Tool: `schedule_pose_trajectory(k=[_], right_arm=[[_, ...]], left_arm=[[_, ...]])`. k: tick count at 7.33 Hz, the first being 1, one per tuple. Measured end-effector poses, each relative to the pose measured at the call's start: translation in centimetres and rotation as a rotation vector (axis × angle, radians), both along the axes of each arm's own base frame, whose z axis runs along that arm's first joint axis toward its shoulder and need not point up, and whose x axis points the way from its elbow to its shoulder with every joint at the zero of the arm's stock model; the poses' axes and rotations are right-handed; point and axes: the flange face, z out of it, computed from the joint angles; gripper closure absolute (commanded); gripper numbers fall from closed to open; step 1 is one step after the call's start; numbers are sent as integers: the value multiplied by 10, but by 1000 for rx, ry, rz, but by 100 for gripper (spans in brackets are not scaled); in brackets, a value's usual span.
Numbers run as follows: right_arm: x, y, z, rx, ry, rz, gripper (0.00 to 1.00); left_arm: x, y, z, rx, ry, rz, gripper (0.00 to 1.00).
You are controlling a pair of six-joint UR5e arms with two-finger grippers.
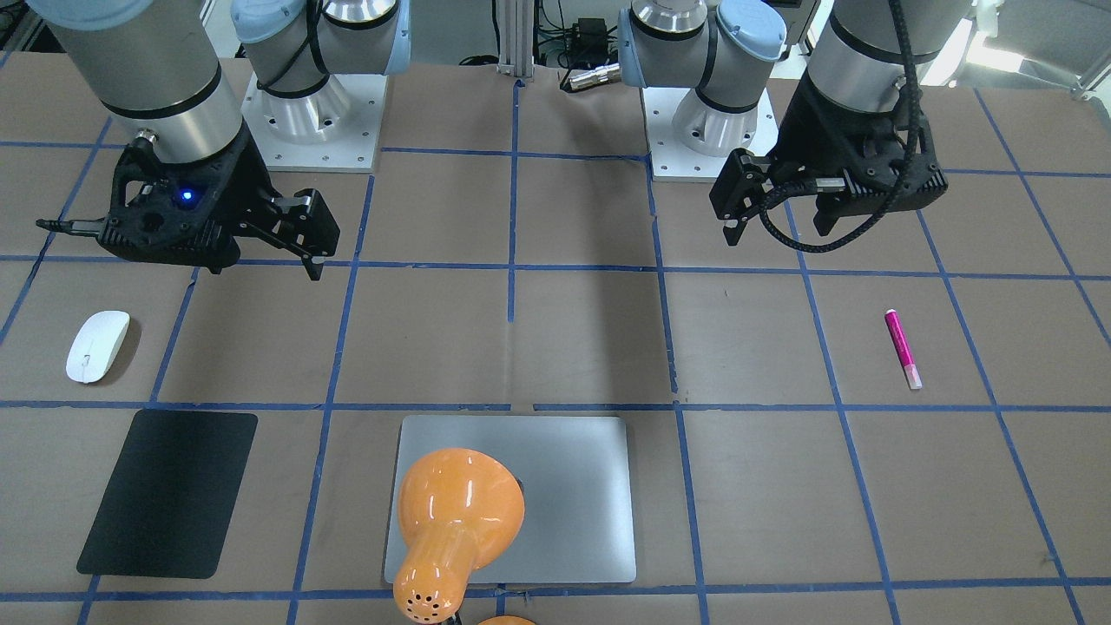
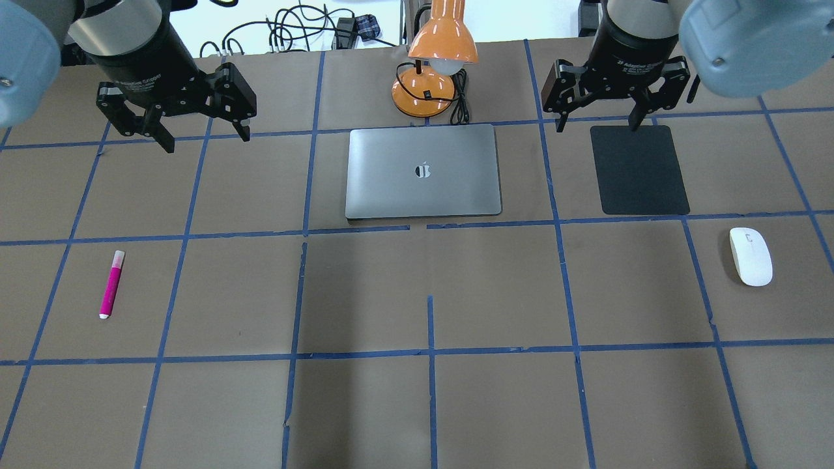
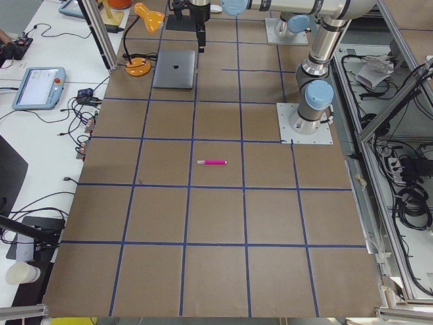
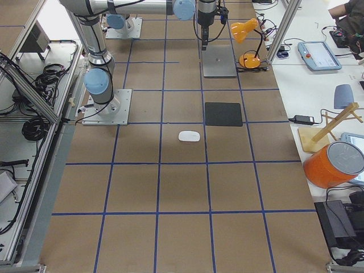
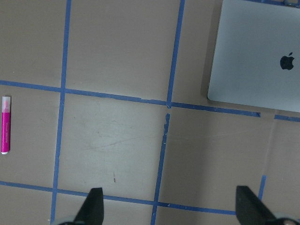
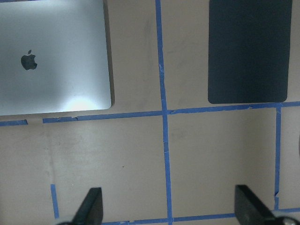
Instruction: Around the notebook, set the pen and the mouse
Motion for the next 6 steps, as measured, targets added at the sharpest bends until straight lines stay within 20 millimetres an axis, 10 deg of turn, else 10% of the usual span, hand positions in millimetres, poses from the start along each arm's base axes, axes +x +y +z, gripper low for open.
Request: schedule_pose_trajectory(k=[6], right_arm=[[-2, 1, -12, 23, 1, -15, 0]], left_arm=[[-3, 1, -1, 3, -1, -15, 0]])
